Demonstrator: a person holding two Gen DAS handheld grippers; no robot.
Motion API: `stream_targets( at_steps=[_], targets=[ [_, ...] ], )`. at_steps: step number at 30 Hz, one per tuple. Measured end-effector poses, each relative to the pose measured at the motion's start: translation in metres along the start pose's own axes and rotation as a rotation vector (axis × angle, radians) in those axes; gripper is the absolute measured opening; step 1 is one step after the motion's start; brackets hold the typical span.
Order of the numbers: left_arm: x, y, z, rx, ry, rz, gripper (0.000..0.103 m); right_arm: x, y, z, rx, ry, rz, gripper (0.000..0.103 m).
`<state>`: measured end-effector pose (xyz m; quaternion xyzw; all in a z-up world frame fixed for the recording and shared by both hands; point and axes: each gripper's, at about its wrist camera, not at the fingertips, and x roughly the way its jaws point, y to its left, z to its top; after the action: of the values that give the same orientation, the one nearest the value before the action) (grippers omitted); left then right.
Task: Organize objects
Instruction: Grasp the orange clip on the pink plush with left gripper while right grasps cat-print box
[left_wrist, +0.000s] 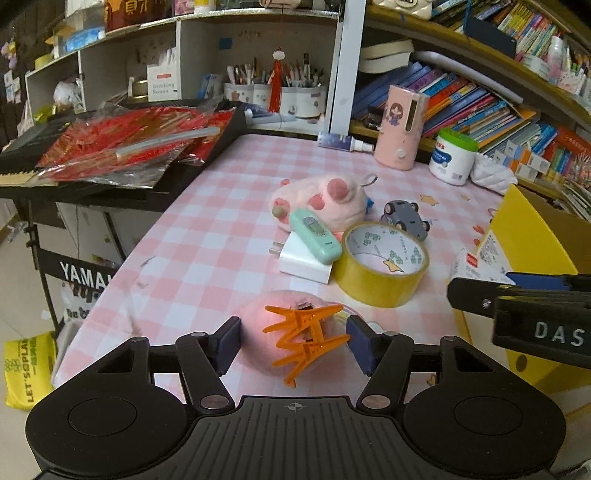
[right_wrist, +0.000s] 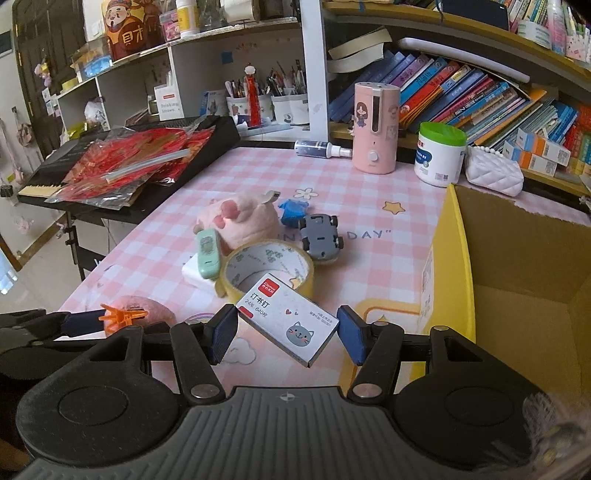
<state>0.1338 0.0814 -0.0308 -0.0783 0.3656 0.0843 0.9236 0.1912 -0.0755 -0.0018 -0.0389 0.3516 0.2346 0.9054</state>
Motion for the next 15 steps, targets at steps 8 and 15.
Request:
stream_targets(
  at_steps=[8, 15],
  targets=[
    [-0.029, 0.003, -0.011, -0.002, -0.018, -0.032, 0.061, -0.019, 0.011, -0.014, -0.009, 0.005, -0.002, 0.057],
    [-0.051, 0.002, -0.023, 0.021, -0.025, -0.074, 0.061, -0.043, 0.017, -0.032, 0.020, 0.003, -0.025, 0.057]
  ],
)
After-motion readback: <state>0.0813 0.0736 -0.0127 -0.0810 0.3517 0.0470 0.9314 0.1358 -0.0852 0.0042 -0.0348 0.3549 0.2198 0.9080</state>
